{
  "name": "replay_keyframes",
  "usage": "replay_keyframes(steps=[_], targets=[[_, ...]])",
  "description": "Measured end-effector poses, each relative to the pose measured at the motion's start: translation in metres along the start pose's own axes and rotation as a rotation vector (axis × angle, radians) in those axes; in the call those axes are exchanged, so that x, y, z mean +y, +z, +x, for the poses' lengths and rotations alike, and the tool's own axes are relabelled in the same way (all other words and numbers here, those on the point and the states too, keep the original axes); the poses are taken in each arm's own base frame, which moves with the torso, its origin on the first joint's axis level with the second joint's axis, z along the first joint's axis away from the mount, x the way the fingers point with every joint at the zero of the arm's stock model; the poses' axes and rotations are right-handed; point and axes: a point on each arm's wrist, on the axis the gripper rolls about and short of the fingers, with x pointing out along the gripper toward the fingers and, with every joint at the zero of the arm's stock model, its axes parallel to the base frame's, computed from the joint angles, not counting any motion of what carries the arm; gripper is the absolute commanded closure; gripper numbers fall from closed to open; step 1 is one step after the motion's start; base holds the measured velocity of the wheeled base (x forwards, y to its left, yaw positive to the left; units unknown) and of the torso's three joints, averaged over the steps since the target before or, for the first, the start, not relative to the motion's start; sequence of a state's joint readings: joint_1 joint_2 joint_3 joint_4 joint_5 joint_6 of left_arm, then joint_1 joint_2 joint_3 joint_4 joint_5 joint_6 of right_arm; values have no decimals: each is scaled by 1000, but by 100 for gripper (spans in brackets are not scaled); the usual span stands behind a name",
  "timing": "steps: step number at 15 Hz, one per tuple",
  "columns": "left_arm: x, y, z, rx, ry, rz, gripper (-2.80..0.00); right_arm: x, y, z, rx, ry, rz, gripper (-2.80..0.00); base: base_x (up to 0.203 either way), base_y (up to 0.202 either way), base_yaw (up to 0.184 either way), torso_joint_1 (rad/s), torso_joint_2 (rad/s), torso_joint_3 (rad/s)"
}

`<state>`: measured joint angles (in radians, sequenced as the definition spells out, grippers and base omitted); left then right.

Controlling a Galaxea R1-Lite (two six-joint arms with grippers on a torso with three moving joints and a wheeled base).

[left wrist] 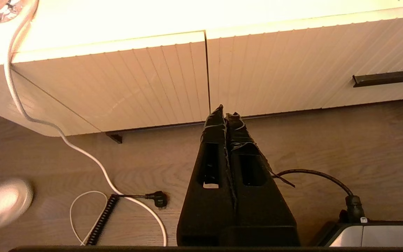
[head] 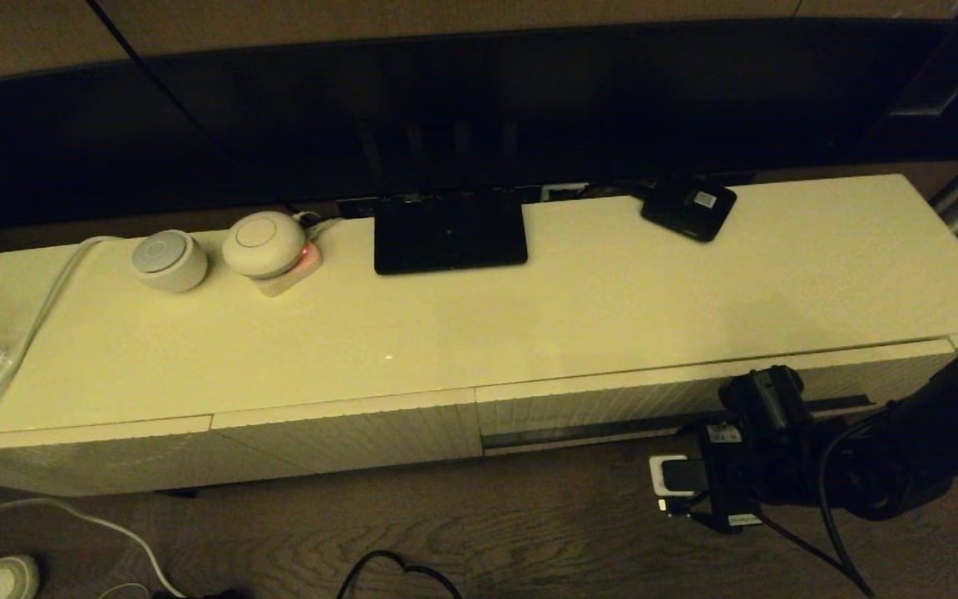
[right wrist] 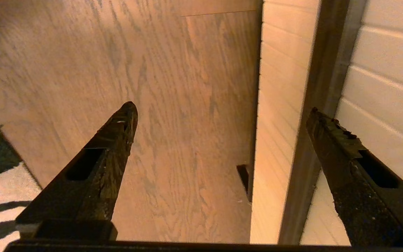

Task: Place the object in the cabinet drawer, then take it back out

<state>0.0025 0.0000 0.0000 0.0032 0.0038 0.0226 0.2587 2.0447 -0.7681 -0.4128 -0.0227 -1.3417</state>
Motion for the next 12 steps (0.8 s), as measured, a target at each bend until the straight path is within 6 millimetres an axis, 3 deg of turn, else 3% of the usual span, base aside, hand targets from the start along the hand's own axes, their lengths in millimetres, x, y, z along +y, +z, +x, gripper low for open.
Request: replay_keyframes(steps=[8,12], targets=[[0,0,0,0,0,0,0,9,-2,5,1,41,0,-280,0,0,0,0,0,0],[0,0,0,0,1,0,0,4,1,-5,-81,-11,-29,-280,0,0,0,0,0,0]])
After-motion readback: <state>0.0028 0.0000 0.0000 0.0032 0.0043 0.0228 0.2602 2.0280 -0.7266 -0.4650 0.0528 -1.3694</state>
